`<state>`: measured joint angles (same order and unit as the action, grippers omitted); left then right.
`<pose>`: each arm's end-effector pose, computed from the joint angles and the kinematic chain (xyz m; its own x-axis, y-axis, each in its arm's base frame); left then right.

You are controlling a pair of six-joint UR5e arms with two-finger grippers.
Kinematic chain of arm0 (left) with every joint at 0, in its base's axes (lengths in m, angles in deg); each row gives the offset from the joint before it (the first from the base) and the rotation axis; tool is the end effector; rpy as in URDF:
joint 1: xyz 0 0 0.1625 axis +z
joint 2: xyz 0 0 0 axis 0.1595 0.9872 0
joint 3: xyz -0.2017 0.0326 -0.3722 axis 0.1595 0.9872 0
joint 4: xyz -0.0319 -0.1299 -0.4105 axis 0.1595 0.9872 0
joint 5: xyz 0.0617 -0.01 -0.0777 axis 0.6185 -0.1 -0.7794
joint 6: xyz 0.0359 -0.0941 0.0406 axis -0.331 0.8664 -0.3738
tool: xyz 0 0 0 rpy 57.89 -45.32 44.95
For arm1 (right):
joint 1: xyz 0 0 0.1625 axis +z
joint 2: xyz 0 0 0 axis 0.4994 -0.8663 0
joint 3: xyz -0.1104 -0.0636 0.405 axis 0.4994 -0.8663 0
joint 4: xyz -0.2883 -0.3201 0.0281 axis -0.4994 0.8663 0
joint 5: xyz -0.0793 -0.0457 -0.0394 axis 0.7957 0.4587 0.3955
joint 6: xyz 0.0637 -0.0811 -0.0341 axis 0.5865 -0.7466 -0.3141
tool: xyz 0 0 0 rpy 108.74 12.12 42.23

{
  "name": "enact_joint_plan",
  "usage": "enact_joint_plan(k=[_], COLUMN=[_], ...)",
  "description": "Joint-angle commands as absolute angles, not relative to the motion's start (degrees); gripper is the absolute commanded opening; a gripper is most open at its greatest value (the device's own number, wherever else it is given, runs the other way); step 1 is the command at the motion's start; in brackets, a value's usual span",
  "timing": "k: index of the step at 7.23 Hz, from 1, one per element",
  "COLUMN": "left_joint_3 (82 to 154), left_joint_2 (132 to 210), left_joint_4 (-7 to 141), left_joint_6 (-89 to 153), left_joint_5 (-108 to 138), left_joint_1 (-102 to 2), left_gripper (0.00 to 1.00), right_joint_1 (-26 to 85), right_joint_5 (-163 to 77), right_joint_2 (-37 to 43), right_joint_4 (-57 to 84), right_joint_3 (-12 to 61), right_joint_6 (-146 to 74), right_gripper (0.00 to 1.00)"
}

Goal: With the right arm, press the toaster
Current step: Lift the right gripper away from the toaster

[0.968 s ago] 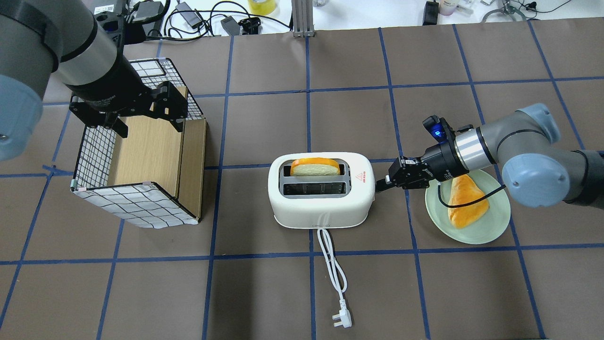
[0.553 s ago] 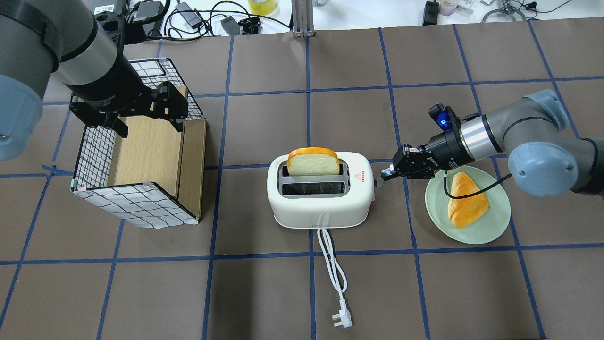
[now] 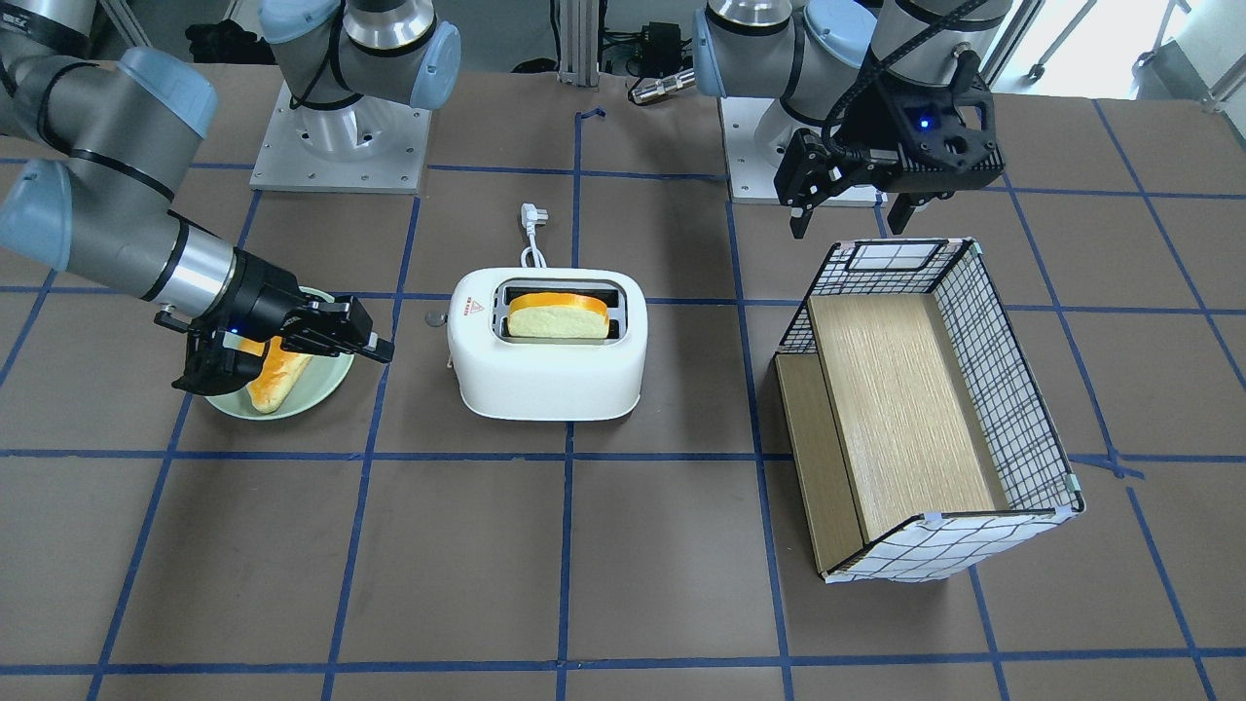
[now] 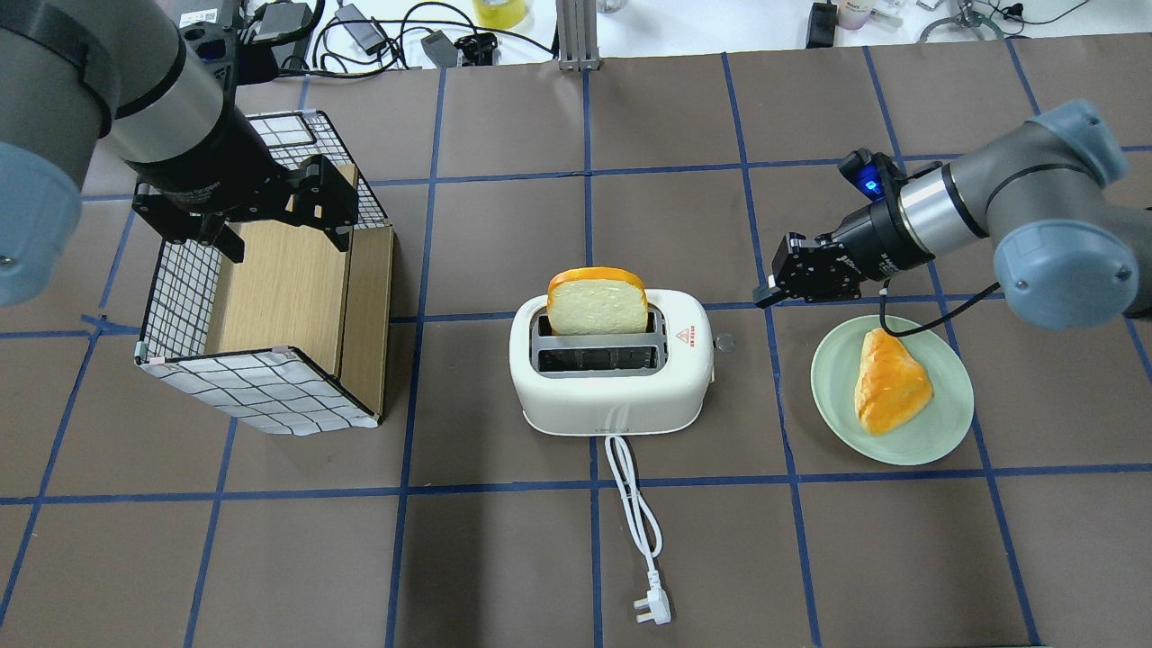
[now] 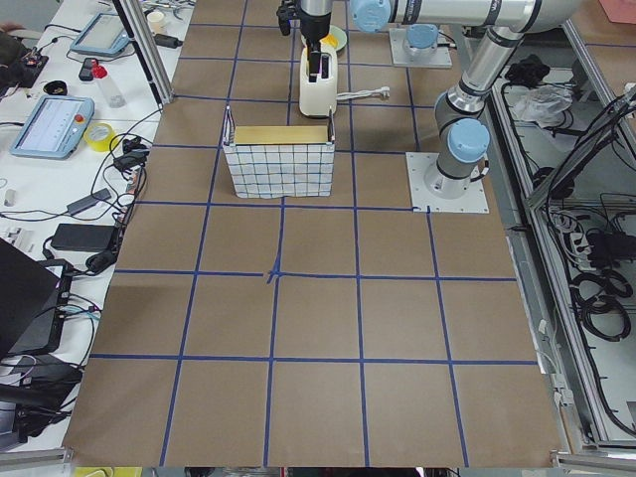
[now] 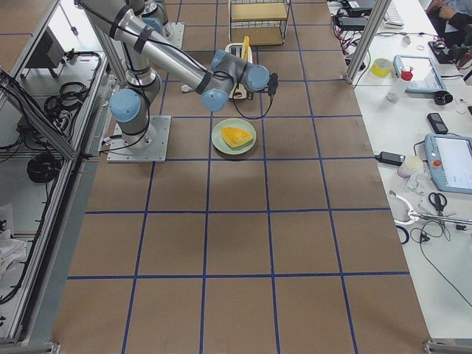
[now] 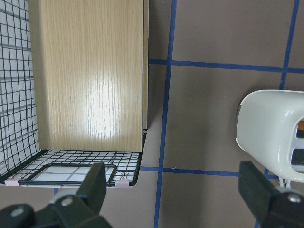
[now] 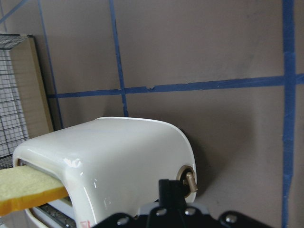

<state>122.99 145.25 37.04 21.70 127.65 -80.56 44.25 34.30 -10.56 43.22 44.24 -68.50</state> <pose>-0.1292 -0.4731 0.4844 -0.9964 -0.0835 -0.0131 -0.0825 0.9946 -0.0625 0.0578 -0.5186 0.2709 -0.7876 0.0849 -0.6102 0.0505 0.9960 0.0734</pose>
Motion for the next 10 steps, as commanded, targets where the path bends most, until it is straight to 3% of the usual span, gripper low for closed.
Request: enact_joint_plan(k=[1,4,7,8,9,10], left_joint_3=[122.99,122.99,122.99,122.99,122.99,122.99], left_joint_2=[145.25,145.25,145.25,145.25,145.25,145.25], left_joint_4=[37.04,37.04,37.04,37.04,37.04,37.04], left_joint_6=[21.7,21.7,21.7,21.7,21.7,21.7], left_joint_5=[127.59,127.59,127.68,127.59,127.68,127.68], left_joint_1=[-80.56,-80.56,-80.56,-80.56,-80.56,-80.56], left_gripper=[1.0,1.0,1.0,1.0,1.0,1.0], right_joint_1=[49.9,53.79,58.62,59.15,59.85,60.64], right_joint_5=[49.36,61.01,66.3,66.66,66.57,67.1], right_joint_2=[-11.31,-11.31,-11.48,-11.92,-12.36,-12.01], right_joint_4=[42.16,28.95,23.45,22.13,22.55,26.04], right_joint_3=[35.22,18.88,10.86,9.35,9.34,10.38], right_joint_6=[-64.24,-57.98,-51.94,-47.82,-46.21,-46.89], right_gripper=[0.0,0.0,0.0,0.08,0.24,0.52])
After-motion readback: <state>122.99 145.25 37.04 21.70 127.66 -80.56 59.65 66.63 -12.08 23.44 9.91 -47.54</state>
